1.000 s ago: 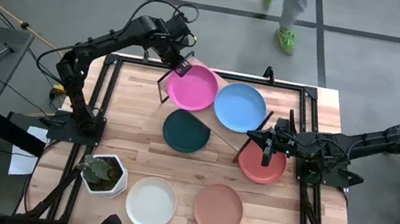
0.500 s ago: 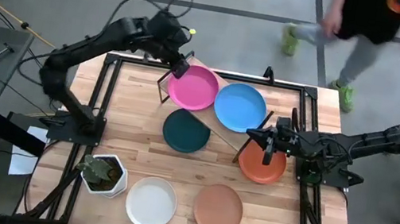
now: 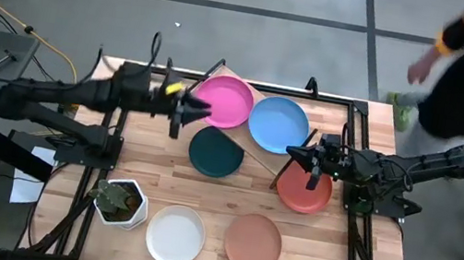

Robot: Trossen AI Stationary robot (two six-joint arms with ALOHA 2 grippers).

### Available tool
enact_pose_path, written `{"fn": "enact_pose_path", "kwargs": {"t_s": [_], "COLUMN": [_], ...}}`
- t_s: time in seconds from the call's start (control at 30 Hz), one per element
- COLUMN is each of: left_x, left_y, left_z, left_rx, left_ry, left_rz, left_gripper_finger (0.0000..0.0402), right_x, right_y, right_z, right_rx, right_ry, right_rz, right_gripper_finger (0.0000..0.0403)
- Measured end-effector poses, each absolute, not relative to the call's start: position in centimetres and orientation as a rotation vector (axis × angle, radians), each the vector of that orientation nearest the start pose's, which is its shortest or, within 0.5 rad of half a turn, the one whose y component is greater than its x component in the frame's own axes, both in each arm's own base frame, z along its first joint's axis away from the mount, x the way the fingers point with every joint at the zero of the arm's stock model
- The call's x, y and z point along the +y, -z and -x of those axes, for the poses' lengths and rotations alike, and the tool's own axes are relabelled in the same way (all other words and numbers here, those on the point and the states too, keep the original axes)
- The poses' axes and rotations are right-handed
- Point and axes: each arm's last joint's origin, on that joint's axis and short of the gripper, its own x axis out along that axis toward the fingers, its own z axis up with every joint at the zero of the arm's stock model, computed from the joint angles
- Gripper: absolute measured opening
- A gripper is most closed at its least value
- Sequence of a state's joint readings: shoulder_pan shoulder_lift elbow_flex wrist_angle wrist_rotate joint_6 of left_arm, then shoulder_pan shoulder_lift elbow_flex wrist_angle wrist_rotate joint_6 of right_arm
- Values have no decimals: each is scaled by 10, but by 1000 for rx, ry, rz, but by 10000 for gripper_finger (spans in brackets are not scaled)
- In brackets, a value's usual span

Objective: Place and stack plates onto a shelf
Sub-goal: Stack the brown plate on top of the blue plate

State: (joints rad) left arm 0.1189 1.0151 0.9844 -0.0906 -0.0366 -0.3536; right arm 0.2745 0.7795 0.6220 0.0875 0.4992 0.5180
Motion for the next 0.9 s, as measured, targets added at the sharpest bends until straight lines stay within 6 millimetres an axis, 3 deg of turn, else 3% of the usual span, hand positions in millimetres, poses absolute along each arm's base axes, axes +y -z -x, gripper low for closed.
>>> {"fn": "enact_pose_path", "kwargs": {"t_s": [0.2,0.37,0.53,0.73,0.9], "left_x": [11,10,10,11,11], "left_y": [-340,-338,-338,-338,-338], "left_z": [-212,-212,-212,-212,-212], "left_rx": [4,-3,-2,0,1], "left_ry": [-208,-215,-216,-216,-216], "left_rz": [395,395,387,387,387], "left_gripper_finger": [117,117,117,117,117], "right_x": [35,35,43,71,94], "right_y": [-304,-312,-334,-353,-337], "right_z": [-174,-174,-179,-204,-222], "right_rx": [3,-76,-98,168,577], "right_ry": [236,195,57,-56,-14], "right_rz": [-494,-555,-631,-520,-457], "right_gripper_finger": [0,7,58,119,130]}}
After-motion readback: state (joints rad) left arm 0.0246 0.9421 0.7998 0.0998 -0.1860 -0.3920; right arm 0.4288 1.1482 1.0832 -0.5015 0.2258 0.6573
